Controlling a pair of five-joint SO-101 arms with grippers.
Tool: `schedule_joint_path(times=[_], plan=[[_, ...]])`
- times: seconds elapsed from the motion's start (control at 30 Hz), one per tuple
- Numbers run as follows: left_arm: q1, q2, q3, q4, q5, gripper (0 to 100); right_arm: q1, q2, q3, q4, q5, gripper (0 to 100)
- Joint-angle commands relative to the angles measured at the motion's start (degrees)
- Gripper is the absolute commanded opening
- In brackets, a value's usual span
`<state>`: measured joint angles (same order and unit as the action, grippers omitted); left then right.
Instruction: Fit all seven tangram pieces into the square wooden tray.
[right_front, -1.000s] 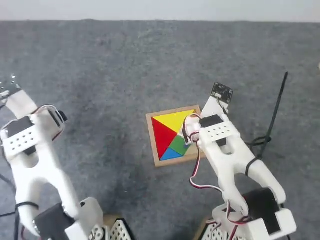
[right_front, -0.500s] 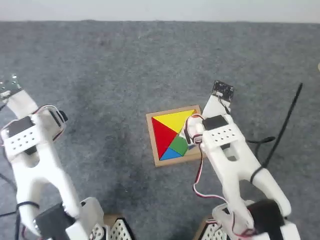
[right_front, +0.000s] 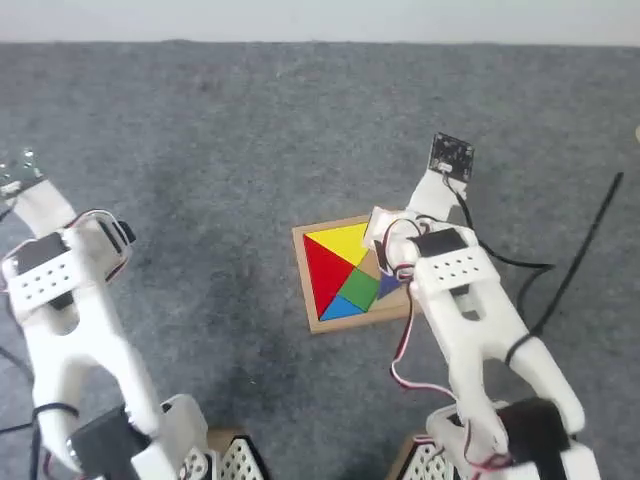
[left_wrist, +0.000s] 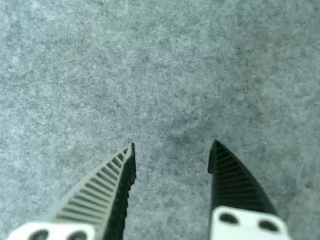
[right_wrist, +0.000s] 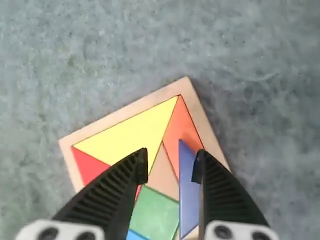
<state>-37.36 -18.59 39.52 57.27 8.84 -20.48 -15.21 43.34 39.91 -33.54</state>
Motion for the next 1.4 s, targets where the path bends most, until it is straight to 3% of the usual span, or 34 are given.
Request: schedule_joint_path(times=[0.0, 0.13, 0.77, 0.97, 1.23, 1.37], plan=[[0.4, -0.4, -0.3, -1.2, -0.1, 24, 0.7, 2.7, -0.7, -3.7, 2.5, 15.5], [0.4, -0.4, -0.3, -1.2, -0.1, 24, 0.7, 5.6, -0.8, -4.6, 4.0, 15.5], [0.4, -0.4, -0.3, -1.2, -0.1, 24, 0.4, 5.7, -0.4, 10.2, 4.0, 15.5], [0.4, -0.4, -0.3, -1.2, -0.1, 24, -2.5, 5.0, -0.7, 11.5, 4.0, 15.5], [1.1, -1.9, 0.1, -1.0, -0.8, 24, 1.0, -16.0, -0.4, 16.8, 4.7, 15.4], [4.9, -11.1, 4.7, -1.2, -2.8, 24, 3.3, -31.7, 1.0, 21.4, 11.5, 12.2]])
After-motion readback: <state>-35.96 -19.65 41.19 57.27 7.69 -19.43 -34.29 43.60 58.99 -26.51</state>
